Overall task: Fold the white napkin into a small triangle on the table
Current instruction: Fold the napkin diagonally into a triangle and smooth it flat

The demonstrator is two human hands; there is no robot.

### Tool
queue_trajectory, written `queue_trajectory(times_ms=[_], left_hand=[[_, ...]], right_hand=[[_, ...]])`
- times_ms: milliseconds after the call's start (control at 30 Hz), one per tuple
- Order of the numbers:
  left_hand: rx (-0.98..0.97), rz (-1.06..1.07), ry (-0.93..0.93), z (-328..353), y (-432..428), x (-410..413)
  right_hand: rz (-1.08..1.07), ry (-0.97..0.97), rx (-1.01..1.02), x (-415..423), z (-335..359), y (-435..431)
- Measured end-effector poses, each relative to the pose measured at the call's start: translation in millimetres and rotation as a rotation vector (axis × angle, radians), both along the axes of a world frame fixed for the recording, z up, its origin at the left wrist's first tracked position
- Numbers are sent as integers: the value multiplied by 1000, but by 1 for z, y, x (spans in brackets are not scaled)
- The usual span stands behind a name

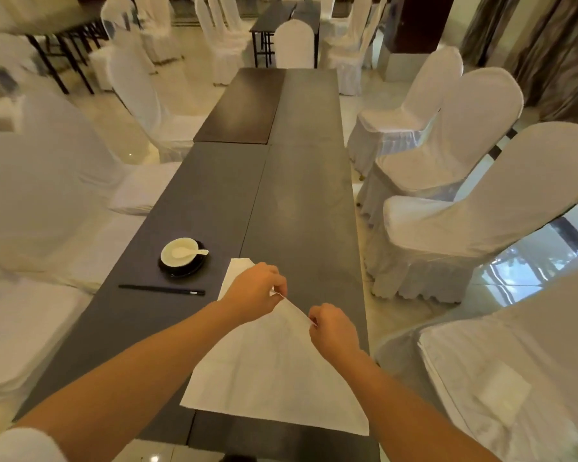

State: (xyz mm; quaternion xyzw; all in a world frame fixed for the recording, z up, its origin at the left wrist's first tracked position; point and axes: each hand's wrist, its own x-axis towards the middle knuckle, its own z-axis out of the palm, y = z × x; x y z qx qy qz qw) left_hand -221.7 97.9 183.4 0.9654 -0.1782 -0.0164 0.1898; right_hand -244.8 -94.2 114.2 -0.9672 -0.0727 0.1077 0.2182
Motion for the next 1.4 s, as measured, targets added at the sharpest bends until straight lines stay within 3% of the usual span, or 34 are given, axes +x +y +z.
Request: queue_trajectory(times_ms=[600, 1400], left_hand=[[-22, 407, 87, -44, 93, -92], [19, 532, 343, -148, 137, -145]], right_hand=[[38, 154, -184, -82, -51, -50], [-34, 151, -319, -134, -77, -51]])
